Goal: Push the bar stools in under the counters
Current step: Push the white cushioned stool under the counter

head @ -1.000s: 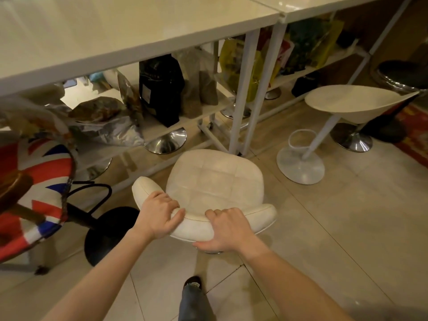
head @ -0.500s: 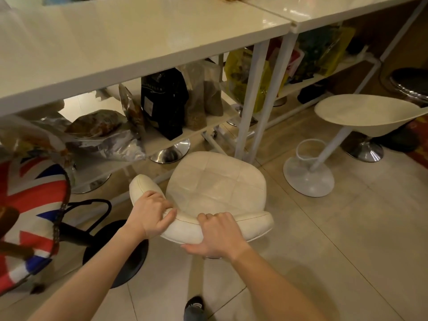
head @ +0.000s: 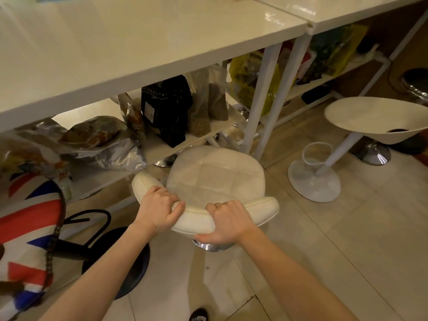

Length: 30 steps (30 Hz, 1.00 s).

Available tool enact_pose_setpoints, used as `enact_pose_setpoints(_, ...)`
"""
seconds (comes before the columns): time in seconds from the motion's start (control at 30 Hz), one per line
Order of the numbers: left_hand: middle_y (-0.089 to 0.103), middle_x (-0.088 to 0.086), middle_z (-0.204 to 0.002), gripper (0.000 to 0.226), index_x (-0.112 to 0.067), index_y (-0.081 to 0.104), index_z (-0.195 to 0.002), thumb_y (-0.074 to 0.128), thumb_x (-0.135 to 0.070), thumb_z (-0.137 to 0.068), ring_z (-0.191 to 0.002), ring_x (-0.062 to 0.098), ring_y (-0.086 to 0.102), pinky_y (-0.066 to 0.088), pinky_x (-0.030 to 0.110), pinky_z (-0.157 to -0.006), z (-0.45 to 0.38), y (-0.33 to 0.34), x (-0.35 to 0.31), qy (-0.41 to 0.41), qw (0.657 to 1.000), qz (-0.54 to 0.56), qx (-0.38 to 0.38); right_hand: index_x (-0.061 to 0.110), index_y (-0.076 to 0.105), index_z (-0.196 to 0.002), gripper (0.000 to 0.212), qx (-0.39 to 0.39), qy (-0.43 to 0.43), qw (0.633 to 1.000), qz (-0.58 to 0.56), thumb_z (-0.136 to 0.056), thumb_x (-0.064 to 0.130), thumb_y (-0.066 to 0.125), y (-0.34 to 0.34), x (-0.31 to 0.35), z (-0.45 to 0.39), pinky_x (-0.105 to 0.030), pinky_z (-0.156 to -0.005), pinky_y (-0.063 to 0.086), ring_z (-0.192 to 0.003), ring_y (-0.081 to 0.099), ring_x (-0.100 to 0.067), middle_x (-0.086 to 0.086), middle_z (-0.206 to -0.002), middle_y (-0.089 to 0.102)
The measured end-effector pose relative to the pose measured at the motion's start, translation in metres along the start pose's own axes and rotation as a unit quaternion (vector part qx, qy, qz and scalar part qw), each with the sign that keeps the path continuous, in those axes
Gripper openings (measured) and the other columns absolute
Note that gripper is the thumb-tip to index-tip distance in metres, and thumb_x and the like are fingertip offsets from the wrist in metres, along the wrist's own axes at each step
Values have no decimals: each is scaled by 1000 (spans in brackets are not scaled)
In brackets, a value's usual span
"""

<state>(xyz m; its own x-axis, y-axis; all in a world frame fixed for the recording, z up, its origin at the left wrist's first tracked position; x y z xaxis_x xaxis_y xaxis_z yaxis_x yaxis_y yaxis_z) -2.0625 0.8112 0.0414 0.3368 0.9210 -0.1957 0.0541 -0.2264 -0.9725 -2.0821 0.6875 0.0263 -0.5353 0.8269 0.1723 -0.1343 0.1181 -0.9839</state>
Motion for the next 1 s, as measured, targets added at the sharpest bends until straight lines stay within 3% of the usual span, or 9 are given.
enact_pose_setpoints(0.3,64,8,-56,54,-10,58,-53,24,-43,-81,-62,29,58,41,37,-74,-8,-4,-17,-23,999,14,-20,9,54,-101,71,3,-37,999,8,-68,72,57,-8,-21,2,-33,-64,35,-80,64,-31,-10,-94,68)
enact_pose_setpoints(0.57,64,10,-54,52,-10,61,-55,28,-41,-79,-59,28,59,41,37,-71,-5,2,-46,-80,996,7,-36,8,55,-100,71,-2,-122,992,34,-69,71,58,-15,-43,15,-34,-60,34,-76,65,-32,-12,-89,68)
enact_pose_setpoints(0.87,67,11,-58,58,-9,67,-58,24,-42,-79,-64,29,61,35,36,-74,-6,16,-106,-198,977,-7,-72,7,53,-102,73,49,-230,971,52,-70,72,56,-19,-96,32,-37,-65,41,-80,63,-34,-13,-92,67)
enact_pose_setpoints(1.0,64,10,-52,53,-9,64,-52,29,-39,-79,-58,29,60,42,38,-70,-13,22,-130,-240,967,0,-82,8,50,-106,73,64,-268,959,67,-71,72,55,-23,-121,34,-39,-67,42,-81,63,-34,-12,-93,66)
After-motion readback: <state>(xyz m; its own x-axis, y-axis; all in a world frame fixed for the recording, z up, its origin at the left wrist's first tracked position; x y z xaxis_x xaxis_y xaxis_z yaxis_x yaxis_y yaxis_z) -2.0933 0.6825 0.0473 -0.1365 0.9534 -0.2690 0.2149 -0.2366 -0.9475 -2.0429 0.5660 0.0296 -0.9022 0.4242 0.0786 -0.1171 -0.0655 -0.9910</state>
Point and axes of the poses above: each hand's wrist, its own z-axis away from the middle knuckle, its own y-axis out of the palm, x = y × z, the point moved 9 cm from there along -z, towards the middle knuckle
